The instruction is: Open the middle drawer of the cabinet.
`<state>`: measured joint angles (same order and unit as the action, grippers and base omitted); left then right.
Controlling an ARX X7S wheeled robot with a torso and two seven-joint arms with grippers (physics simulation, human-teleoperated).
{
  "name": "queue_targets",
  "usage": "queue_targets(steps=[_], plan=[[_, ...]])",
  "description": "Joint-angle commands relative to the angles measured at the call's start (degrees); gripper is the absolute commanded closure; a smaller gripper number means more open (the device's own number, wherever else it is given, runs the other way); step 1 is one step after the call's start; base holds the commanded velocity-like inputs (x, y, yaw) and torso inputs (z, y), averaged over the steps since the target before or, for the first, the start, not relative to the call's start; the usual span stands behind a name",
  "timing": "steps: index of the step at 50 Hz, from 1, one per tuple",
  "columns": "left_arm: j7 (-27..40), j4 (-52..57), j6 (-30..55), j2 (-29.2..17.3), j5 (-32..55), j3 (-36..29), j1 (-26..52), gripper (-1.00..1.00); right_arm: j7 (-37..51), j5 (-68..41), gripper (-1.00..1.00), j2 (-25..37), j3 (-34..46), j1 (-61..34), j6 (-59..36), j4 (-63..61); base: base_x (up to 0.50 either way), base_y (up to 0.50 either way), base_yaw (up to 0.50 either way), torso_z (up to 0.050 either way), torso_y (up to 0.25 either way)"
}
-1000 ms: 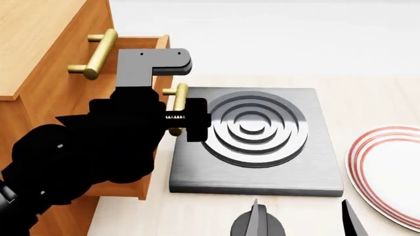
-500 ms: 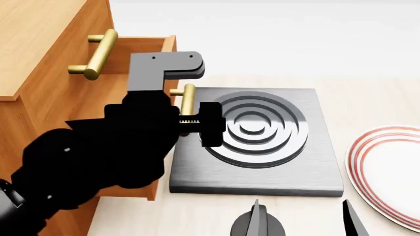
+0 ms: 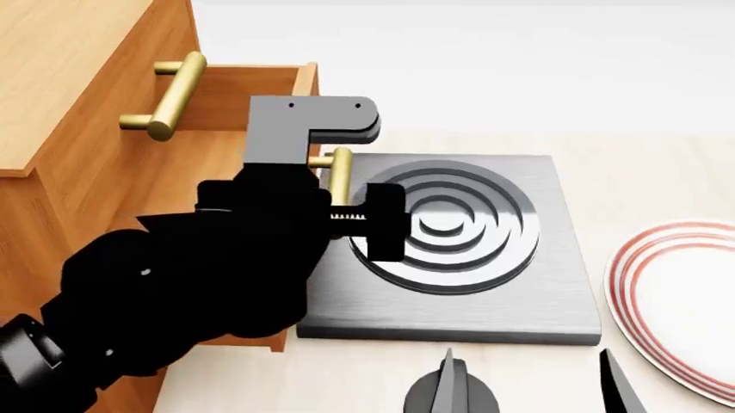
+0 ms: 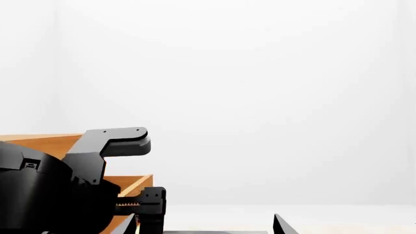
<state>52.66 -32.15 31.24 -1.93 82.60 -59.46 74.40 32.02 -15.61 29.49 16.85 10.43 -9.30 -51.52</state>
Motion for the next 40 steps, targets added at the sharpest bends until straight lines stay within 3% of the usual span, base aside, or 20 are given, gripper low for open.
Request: queue_targets(steps=[1, 12, 20, 33, 40], plan=[[-8.6, 1.3, -5.18, 1.72, 9.15, -7.07, 0.6, -1.0, 0.22, -0.04, -1.0, 0.25, 0.05, 0.14, 0.1, -0.23, 0.0, 0.0, 0.0, 0.0, 0.0], [-9.45, 0.45, -10.84, 1.83, 16.8, -16.0, 3.62, -1.0, 0.41, -0.17, -1.0, 0.42, 0.07, 0.18, 0.29, -0.23, 0.0, 0.0, 0.0, 0.0, 0.0], [-9.8, 0.9, -13.3, 1.82, 20.0, -18.49, 5.08, -1.0, 0.49, -0.16, -1.0, 0.4, 0.4, -0.17, 0.04, -0.11, 0.0, 0.0, 0.0, 0.0, 0.0], [-11.94, 3.5, -21.79, 1.92, 29.67, -30.11, 9.59, -1.0, 0.66, -0.38, -1.0, 0.52, 0.58, -0.58, -0.21, -0.03, 0.0, 0.0, 0.0, 0.0, 0.0], [-13.42, 4.99, -23.35, 1.92, 30.69, -31.29, 9.64, -1.0, 0.67, -0.29, -1.0, 0.57, 0.76, -0.6, 0.01, 0.15, 0.0, 0.0, 0.0, 0.0, 0.0]])
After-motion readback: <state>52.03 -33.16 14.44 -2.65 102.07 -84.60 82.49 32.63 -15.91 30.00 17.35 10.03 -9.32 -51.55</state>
